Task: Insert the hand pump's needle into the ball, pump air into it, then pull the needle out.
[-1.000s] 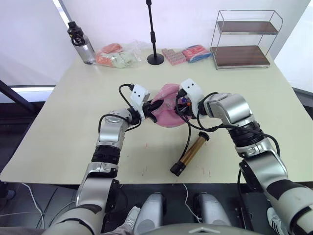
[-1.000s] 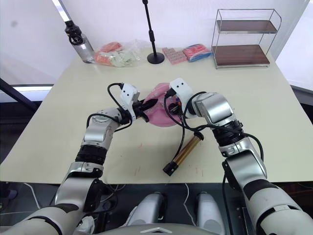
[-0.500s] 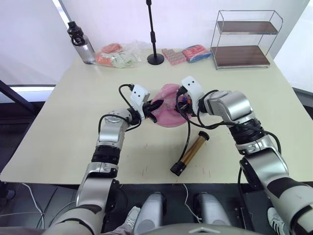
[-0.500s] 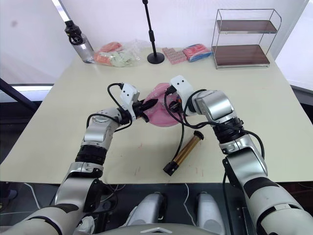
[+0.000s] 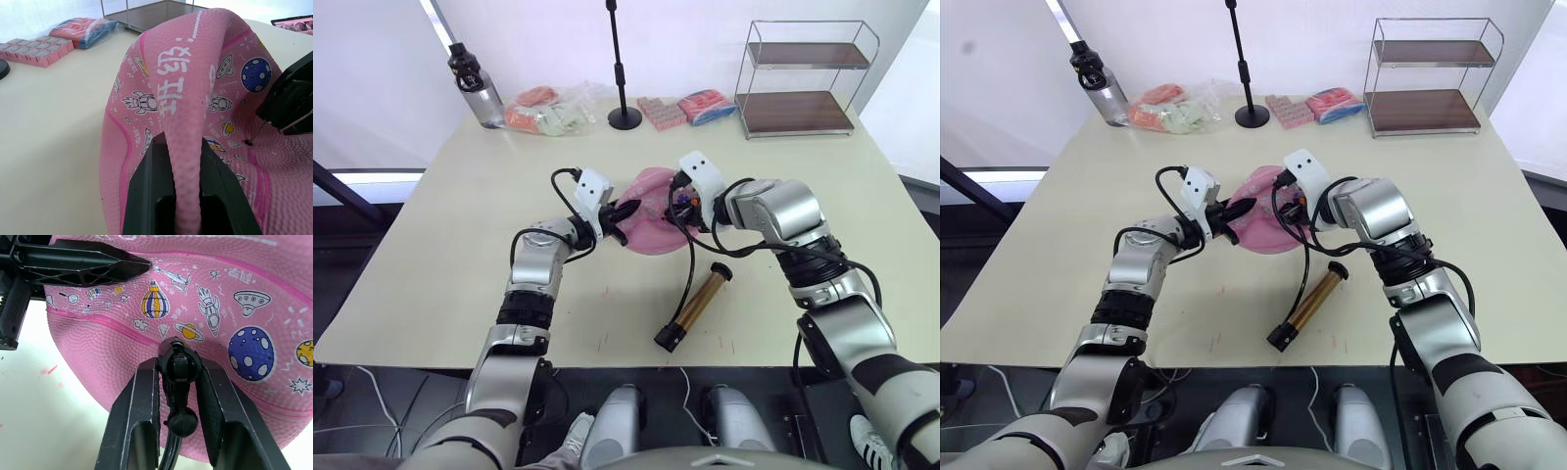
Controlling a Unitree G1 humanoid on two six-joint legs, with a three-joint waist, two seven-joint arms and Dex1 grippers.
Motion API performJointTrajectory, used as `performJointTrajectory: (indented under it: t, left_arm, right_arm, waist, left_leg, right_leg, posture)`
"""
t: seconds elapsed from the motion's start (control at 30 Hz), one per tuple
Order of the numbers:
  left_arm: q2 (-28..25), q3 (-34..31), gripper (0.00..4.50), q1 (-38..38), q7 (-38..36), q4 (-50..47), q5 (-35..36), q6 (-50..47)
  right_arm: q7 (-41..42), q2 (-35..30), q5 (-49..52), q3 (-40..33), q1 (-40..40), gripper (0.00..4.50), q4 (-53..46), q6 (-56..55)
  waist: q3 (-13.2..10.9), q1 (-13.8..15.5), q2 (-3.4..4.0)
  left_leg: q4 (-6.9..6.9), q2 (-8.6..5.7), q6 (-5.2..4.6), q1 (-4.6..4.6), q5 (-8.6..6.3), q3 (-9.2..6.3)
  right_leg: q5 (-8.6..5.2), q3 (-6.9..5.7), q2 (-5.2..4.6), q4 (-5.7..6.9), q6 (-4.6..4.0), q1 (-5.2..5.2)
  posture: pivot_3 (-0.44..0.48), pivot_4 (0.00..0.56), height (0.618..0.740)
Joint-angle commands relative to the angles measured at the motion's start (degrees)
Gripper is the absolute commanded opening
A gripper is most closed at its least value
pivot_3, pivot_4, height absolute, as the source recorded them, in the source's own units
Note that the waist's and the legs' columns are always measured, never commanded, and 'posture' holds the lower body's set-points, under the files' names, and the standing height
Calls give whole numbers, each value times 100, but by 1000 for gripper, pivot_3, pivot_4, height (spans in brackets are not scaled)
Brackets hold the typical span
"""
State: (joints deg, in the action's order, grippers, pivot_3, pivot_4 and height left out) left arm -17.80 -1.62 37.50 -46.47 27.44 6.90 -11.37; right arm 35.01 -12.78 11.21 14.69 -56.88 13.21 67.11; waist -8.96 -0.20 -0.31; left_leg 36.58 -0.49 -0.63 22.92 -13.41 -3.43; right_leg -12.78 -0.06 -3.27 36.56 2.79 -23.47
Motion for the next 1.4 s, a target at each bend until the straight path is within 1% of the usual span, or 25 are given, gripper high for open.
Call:
performJointTrajectory:
  t: [0.03, 0.4, 0.47, 0.5, 0.53, 1.0, 1.23, 1.4]
  left_arm:
    - [129, 470, 0, -269, -56, 431, -220, -190]
    - [142, 475, 0, -280, -45, 446, -224, -187]
    - [144, 478, 0, -282, -42, 446, -226, -188]
    - [145, 478, 0, -282, -41, 448, -227, -187]
    - [145, 479, 0, -283, -39, 449, -225, -187]
    - [150, 464, 0, -293, -9, 474, -221, -153]
    - [150, 465, 0, -267, -34, 532, -221, -114]
    - [155, 468, 0, -243, -37, 552, -222, -98]
  right_arm:
    - [-2, -28, 80, -105, -203, 1107, -315, -31]
    - [-13, -76, 149, -68, -170, 1107, -366, -22]
    - [-19, -73, 154, -64, -159, 533, -367, -14]
    - [-22, -71, 158, -66, -156, 408, -365, -1]
    - [-29, -70, 161, -66, -153, 102, -361, 10]
    - [-57, -104, 87, 65, -154, 86, -348, -9]
    - [-1, -175, -33, 337, -322, 86, -135, -37]
    - [212, -275, -217, 867, -539, 86, 142, -159]
  waist:
    - [0, 0, 0]
    - [0, 0, 0]
    - [0, 0, 0]
    - [0, 0, 0]
    - [0, -2, 0]
    - [1, -3, 0]
    - [1, -4, 1]
    - [2, -8, 1]
  left_leg:
    - [0, 0, 0, 0, 0, 0]
    - [0, 0, 0, 0, 0, 1]
    - [0, 0, 0, 0, 0, 2]
    - [0, 0, 0, 0, 0, 2]
    - [0, 0, 0, 0, 0, 2]
    - [2, -1, 0, -3, 1, 3]
    - [7, -1, 0, -5, 1, 4]
    - [14, -1, 0, -5, 1, 3]
  right_leg:
    - [0, 0, 0, 0, 0, 0]
    - [1, 0, 0, 1, -1, 0]
    - [1, 0, 0, 1, -1, 0]
    - [2, 0, 0, 2, -3, 0]
    - [1, 0, 0, 2, -2, 0]
    - [2, 1, 0, 8, -3, 0]
    - [1, 1, 0, 13, -3, 1]
    - [1, 1, 1, 16, -2, 3]
  posture:
    - [0, 150, 740]
    - [0, 150, 740]
    - [0, 150, 740]
    - [0, 150, 740]
    - [0, 150, 740]
    - [0, 150, 740]
    - [0, 150, 740]
    - [0, 150, 740]
